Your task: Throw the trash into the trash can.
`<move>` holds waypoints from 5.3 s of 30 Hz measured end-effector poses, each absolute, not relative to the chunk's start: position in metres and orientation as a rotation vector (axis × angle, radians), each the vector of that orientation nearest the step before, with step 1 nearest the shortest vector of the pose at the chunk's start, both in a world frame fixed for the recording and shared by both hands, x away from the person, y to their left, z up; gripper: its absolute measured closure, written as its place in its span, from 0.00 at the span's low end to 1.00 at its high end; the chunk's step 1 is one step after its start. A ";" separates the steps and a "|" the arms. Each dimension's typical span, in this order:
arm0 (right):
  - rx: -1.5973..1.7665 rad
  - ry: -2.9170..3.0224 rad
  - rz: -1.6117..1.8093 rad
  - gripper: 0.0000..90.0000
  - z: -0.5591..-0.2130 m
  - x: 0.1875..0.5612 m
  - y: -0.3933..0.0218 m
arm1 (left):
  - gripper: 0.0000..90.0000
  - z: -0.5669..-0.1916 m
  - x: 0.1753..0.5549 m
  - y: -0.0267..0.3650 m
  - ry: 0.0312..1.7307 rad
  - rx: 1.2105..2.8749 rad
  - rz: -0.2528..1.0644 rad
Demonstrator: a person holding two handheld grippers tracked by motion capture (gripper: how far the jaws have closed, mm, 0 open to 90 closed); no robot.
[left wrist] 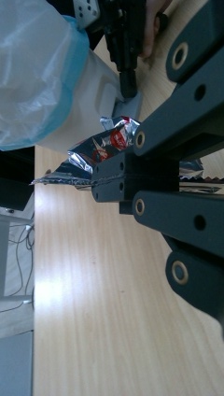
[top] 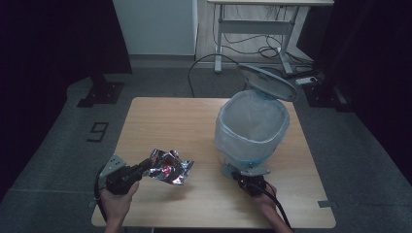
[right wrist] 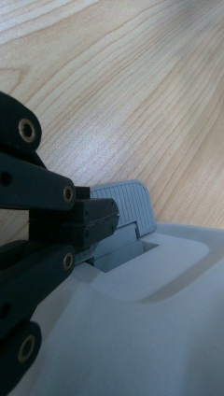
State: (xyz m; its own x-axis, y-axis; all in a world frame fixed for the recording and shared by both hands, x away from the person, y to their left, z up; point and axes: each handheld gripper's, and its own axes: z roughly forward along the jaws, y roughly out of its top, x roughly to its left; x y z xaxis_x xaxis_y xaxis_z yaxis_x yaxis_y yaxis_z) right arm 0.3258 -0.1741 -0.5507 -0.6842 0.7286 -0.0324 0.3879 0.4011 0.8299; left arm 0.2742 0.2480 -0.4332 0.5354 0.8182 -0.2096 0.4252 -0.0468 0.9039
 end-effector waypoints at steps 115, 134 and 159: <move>0.959 2.271 1.190 1.00 -0.551 0.326 -0.174 | 1.00 -0.259 0.338 0.164 0.761 1.655 0.500; 0.960 2.270 1.188 1.00 -0.551 0.326 -0.174 | 1.00 -0.253 0.350 0.148 0.737 1.645 0.485; 0.954 2.269 1.186 1.00 -0.551 0.326 -0.174 | 1.00 -0.249 0.368 0.120 0.716 1.650 0.464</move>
State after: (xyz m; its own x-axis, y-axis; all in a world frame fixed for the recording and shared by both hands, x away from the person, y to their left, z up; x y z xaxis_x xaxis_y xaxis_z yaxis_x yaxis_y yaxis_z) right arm 0.3256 -0.1737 -0.5507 -0.6839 0.7285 -0.0400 0.3829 0.4051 0.8302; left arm 0.3680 0.1203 -0.2490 0.7292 0.6790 -0.0847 0.1995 -0.0926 0.9755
